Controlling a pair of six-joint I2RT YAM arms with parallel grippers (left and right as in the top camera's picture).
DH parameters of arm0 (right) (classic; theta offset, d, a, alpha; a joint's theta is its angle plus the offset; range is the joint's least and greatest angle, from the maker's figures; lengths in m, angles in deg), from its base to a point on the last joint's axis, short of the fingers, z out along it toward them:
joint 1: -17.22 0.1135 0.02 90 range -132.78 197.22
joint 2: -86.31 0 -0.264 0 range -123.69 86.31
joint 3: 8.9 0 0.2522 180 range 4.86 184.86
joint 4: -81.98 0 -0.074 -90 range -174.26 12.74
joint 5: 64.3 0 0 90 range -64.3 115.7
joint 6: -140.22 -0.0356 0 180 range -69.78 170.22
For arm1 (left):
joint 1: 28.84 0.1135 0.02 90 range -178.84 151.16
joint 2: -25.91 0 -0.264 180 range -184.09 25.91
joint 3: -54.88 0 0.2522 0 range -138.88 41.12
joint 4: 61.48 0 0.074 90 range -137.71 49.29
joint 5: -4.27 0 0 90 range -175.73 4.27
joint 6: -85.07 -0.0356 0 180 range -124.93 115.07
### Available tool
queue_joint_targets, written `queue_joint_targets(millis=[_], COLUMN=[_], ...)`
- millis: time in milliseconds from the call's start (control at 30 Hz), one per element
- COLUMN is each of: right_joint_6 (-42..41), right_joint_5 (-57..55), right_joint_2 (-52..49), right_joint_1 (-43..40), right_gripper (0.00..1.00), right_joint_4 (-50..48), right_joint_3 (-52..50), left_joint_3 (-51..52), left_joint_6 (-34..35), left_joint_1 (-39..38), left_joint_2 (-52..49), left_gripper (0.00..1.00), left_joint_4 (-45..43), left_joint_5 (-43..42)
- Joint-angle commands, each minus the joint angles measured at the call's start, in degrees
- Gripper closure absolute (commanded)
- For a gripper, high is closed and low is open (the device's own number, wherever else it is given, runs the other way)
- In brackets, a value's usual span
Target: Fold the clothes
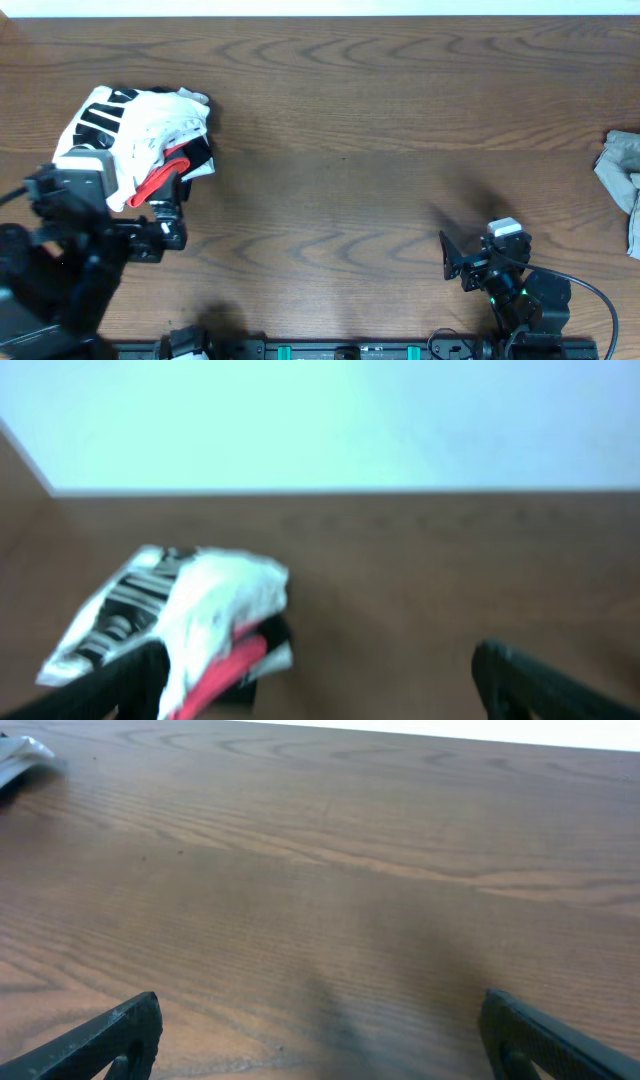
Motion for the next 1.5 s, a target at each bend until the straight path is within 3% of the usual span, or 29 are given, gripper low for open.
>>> queue_joint_targets(millis=[0, 133, 267, 600, 933, 1467], right_joint_6=[0.7, 0.7, 0.7, 0.7, 0.7, 0.7], right_joint_5=[0.4, 0.4, 0.4, 0.4, 0.4, 0.4], right_joint_2=[0.3, 0.3, 0.3, 0.3, 0.3, 0.3], right_joint_1=[-0.4, -0.4, -0.4, -0.4, -0.4, -0.4], right_gripper=[0.01, 0.01, 0.01, 0.01, 0.01, 0.01], right_joint_4=[0.0, 0.0, 0.0, 0.0, 0.0, 0.0], right_joint_3=[-0.2, -0.2, -0.2, -0.2, -0.2, -0.2], left_joint_3=[14.3, 30.1, 41.2, 60.8, 69.3, 69.3], left_joint_6=[-0.7, -0.7, -0.7, -0.4, 1.0, 1.0], left_joint_1=[-2.7, -6.7, -9.0, -9.9, -10.3, -10.3], left_joint_2=[6.0, 15.0, 23.0, 37.6, 41.0, 40.9], left_gripper=[0.02, 0.02, 0.02, 0.02, 0.02, 0.02], left_joint_4=[-8.0, -17.7, -21.7, -29.2, -34.4, -34.6], left_joint_5=[-1.3, -1.3, -1.3, -1.3, -1.3, -1.3])
